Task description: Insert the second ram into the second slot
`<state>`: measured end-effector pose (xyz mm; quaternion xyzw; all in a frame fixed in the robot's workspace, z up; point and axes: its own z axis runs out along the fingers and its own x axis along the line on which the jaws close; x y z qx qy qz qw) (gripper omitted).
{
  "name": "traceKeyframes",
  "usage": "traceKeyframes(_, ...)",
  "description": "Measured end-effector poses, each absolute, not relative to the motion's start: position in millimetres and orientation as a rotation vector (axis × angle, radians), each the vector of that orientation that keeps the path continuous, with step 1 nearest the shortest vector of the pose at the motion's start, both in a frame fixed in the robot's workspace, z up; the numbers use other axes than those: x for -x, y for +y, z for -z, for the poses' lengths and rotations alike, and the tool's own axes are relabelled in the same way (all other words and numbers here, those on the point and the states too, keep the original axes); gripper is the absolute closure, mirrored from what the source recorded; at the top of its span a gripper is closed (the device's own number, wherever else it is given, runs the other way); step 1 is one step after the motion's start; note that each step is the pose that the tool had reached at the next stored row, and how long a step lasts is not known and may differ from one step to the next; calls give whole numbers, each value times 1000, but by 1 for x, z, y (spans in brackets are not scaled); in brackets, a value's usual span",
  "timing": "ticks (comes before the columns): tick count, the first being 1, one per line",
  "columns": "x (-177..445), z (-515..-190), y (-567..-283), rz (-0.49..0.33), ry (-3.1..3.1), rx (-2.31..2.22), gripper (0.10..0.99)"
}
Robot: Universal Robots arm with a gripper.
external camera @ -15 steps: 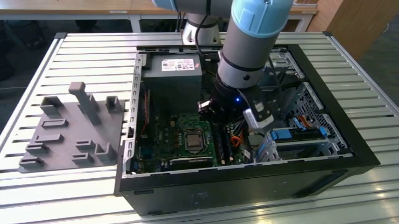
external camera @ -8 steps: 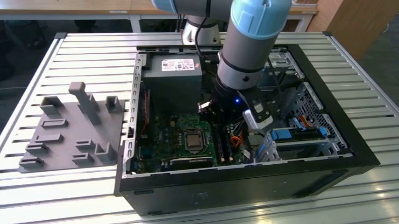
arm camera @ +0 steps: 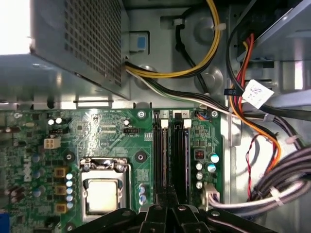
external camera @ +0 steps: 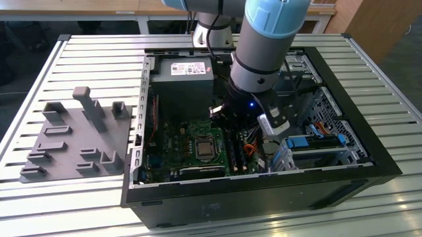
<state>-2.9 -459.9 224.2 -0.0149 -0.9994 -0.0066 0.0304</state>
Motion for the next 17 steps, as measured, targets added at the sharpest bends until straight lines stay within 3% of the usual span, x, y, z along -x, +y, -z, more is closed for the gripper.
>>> traceKeyframes(17, 3, -252, -460, 21, -3080, 46, 980)
